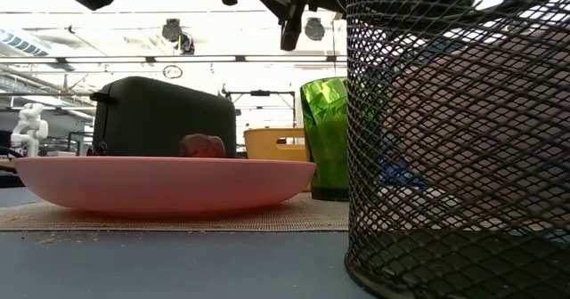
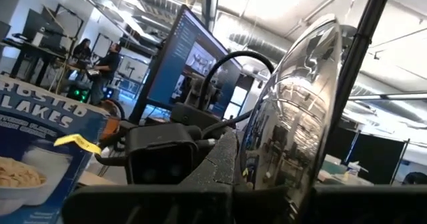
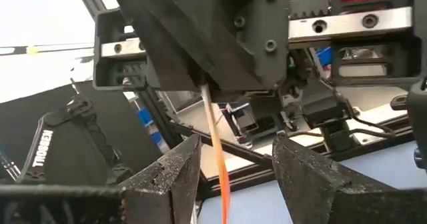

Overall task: Arrange a breakfast setting
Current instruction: Put the orange spoon on the right side of the gray table mat

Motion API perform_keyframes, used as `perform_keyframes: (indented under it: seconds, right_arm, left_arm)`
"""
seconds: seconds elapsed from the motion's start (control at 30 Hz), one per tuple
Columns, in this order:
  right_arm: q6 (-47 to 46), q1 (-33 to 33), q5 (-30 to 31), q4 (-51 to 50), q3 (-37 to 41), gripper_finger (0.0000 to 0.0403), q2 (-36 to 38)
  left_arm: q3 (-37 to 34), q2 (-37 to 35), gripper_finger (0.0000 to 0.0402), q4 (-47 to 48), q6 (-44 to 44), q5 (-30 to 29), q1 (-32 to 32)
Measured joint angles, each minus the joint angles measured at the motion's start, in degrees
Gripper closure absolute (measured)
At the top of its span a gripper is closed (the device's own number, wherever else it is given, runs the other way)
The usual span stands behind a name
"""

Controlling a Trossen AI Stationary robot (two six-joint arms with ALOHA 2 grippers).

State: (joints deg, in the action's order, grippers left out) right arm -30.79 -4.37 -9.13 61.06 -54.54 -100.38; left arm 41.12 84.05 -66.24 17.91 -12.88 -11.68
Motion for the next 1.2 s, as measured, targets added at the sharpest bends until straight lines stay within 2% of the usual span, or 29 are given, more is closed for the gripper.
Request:
perform_keyframes:
  seconds: [0.73,0.9,1.03,1.2]
  right_arm:
    - [4.68,1.71,0.35,1.32,0.02,0.0227,0.0]
    - [9.24,3.18,0.03,-1.57,0.02,0.0227,-0.01]
    - [7.98,3.86,-3.35,-3.48,0.02,0.0227,-0.02]
    - [4.42,4.94,-5.85,-4.45,0.02,0.0227,-0.06]
  left_arm:
    - [-0.02,0.0,0.0396,0.92,-1.5,-0.64,1.08]
    - [-0.02,0.0,0.0396,-1.14,3.31,-0.68,3.49]
    - [-0.02,-0.04,0.0396,-1.09,5.74,-0.51,4.96]
    - [-0.02,-0.11,0.0396,-1.1,4.64,0.18,5.54]
